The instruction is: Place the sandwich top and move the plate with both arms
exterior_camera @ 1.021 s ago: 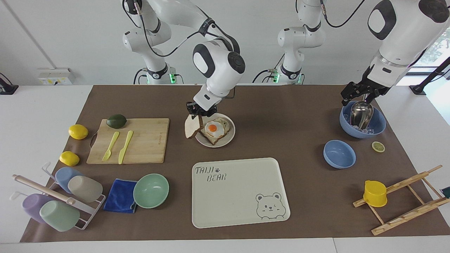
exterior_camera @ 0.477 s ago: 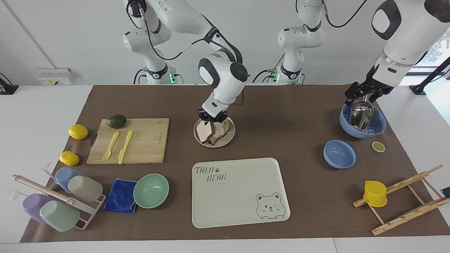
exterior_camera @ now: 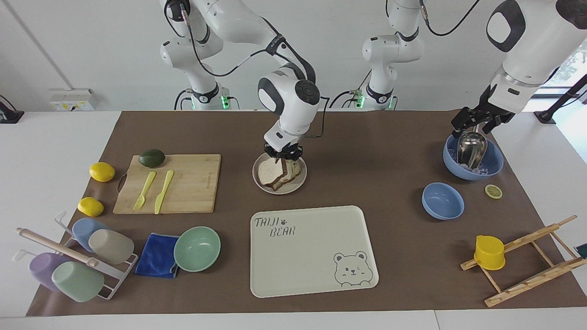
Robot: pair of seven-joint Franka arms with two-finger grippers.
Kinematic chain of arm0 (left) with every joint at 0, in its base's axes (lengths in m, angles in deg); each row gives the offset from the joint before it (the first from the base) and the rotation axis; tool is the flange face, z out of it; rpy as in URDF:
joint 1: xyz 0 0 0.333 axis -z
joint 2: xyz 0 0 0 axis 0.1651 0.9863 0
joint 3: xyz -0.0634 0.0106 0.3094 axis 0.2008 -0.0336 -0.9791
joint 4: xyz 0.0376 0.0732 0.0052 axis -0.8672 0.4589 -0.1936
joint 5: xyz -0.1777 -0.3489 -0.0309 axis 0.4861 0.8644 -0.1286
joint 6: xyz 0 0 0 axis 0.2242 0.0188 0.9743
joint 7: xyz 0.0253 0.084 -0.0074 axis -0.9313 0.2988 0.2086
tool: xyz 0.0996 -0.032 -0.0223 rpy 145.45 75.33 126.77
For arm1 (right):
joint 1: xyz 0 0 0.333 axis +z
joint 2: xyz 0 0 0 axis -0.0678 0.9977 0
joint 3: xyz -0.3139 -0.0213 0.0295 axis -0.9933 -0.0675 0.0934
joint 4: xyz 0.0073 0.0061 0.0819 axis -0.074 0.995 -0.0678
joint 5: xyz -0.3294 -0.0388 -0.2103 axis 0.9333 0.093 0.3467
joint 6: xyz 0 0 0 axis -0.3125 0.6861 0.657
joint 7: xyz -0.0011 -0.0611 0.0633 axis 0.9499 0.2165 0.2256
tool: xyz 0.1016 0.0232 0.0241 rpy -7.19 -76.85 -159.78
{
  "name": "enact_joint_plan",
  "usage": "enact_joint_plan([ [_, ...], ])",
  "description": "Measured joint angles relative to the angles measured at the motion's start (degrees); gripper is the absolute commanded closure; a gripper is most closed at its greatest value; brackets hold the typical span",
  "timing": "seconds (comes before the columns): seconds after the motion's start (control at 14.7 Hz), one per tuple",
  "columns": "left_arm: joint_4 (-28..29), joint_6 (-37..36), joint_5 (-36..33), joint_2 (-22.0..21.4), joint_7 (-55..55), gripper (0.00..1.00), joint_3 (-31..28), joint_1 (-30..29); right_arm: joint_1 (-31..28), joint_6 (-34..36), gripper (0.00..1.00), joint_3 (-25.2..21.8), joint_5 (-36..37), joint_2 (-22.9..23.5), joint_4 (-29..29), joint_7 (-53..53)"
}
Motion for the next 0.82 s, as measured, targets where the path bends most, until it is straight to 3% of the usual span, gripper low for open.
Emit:
enact_joint_plan([
  [0.07,0.0,0.01,0.0,0.0,0.0,0.0,0.0,-0.1,0.02,-0.61,0.53,0.0,-0.27,0.0,0.14,0.17],
  [0.2,0.0,0.01,0.0,0.0,0.0,0.0,0.0,-0.18,0.02,-1.78,0.39,0.0,-1.54,0.0,0.48,0.28],
  [0.27,0.0,0.01,0.0,0.0,0.0,0.0,0.0,-0.2,0.02,-2.47,0.37,0.0,-2.51,0.0,0.6,0.3],
  [0.41,0.0,0.01,0.0,0.0,0.0,0.0,0.0,-0.21,0.02,-3.21,0.21,0.0,-3.99,0.0,0.75,0.32],
  [0.48,0.0,0.01,0.0,0.0,0.0,0.0,0.0,-0.21,0.02,-3.56,0.2,0.0,-4.31,0.0,0.8,0.33],
  [0.61,0.0,0.01,0.0,0.0,0.0,0.0,0.0,-0.22,0.02,-3.8,0.0,0.0,-4.51,0.0,0.8,0.36],
  [0.82,0.0,0.01,0.0,0.0,0.0,0.0,0.01,-0.22,-0.61,-4.83,0.0,-0.13,-7.57,-0.48,0.12,0.56],
])
